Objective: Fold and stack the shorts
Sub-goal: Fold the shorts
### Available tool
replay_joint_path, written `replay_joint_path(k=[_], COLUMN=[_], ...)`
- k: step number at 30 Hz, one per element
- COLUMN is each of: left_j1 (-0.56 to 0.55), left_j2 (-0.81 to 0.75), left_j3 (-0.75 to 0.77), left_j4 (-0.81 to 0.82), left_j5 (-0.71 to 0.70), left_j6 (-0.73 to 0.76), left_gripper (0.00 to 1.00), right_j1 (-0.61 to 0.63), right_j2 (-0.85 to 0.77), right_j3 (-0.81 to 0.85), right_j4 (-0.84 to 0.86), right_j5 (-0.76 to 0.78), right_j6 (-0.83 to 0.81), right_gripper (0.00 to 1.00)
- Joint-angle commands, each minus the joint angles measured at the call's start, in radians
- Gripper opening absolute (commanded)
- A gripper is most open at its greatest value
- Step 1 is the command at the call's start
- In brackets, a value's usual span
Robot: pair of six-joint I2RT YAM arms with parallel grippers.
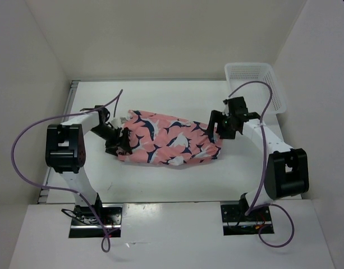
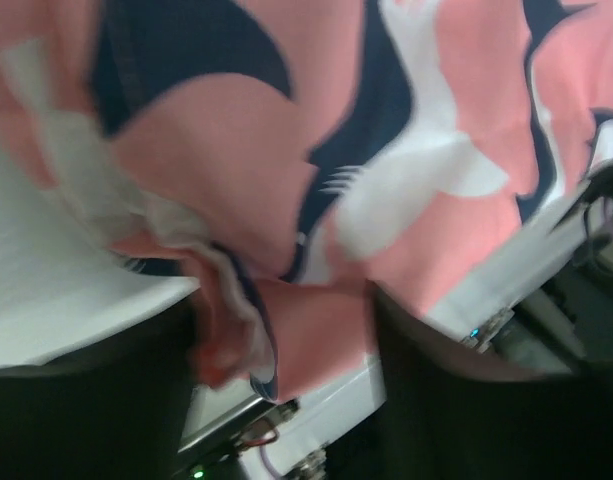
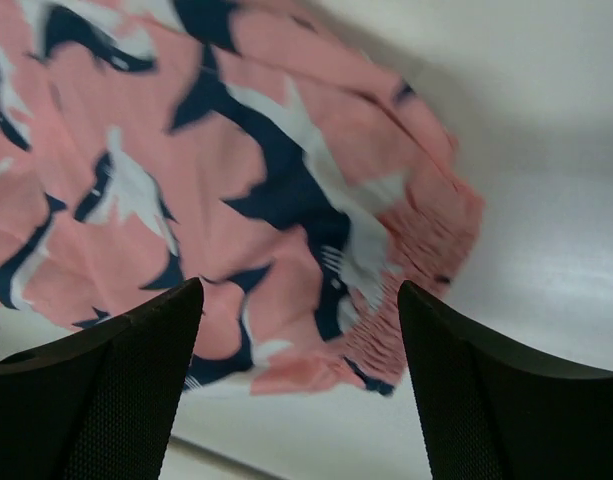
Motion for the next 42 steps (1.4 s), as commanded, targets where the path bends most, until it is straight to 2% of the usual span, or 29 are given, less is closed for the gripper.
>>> replay_joint_path(k=[1,3,5,8,9,12,15,20,23,26,27,29,30,32,34,36,37,39,40,42], left_j1=[0.01,0.042,0.053,0.053,0.053,0.025,-0.007,-0.064,-0.073,-0.085,-0.094,-0.104,-0.104,-0.104,-0.104,-0.094,-0.082,-0.07,-0.059,-0.059], left_j2=[-0.08,-0.112,-0.112,-0.026,0.035,0.167,0.235,0.34,0.396,0.414,0.414,0.414,0.423,0.423,0.434,0.434,0.422,0.404,0.379,0.348], left_j3=[0.006,0.006,0.055,0.231,0.333,0.467,0.539,0.636,0.668,0.647,0.633,0.598,0.598,0.584,0.584,0.584,0.573,0.544,0.509,0.486], left_j4=[-0.08,-0.089,-0.046,0.04,0.057,0.095,0.15,0.244,0.279,0.333,0.36,0.38,0.393,0.393,0.403,0.394,0.385,0.385,0.394,0.394], left_j5=[0.098,0.109,0.062,0.009,0.009,-0.059,-0.122,-0.189,-0.198,-0.198,-0.198,-0.212,-0.212,-0.212,-0.212,-0.186,-0.186,-0.186,-0.195,-0.195], left_j6=[0.003,0.003,0.003,0.003,0.003,0.003,0.003,0.003,0.003,0.003,0.003,0.003,0.003,0.003,0.003,0.003,0.003,0.003,0.003,0.003], left_gripper=[0.79,1.0,1.0,1.0,1.0,1.0,1.0,1.0,1.0,1.0,1.0,1.0,0.98,0.79,0.46,0.42,0.38,0.08,0.0,0.0], right_j1=[-0.036,-0.048,-0.057,-0.066,-0.066,-0.066,-0.076,-0.076,-0.076,-0.057,-0.048,-0.037,-0.024,-0.01,0.0,0.0,0.0,0.0,-0.014,-0.036], right_j2=[-0.019,-0.019,-0.007,0.038,0.059,0.096,0.142,0.223,0.263,0.3,0.332,0.368,0.401,0.432,0.452,0.434,0.417,0.376,0.33,0.288], right_j3=[-0.056,-0.065,-0.075,-0.084,-0.098,-0.112,-0.112,-0.04,-0.001,0.072,0.098,0.187,0.216,0.295,0.338,0.338,0.329,0.304,0.277,0.243], right_j4=[-0.104,-0.116,-0.116,-0.116,-0.101,-0.073,-0.023,0.047,0.083,0.097,0.108,0.12,0.12,0.129,0.139,0.139,0.139,0.139,0.139,0.126], right_j5=[-0.013,-0.026,-0.051,-0.06,-0.06,-0.06,-0.011,0.105,0.129,0.158,0.158,0.193,0.202,0.231,0.244,0.254,0.273,0.286,0.287,0.287], right_j6=[0.079,0.079,0.079,0.088,0.089,0.099,0.081,-0.063,-0.112,-0.147,-0.158,-0.189,-0.203,-0.233,-0.243,-0.243,-0.243,-0.243,-0.243,-0.2], right_gripper=[0.84,0.85,0.85,0.86,0.86,0.86,0.85,0.79,0.73,0.59,0.5,0.43,0.43,0.43,0.64,0.77,0.8,0.85,0.89,0.89])
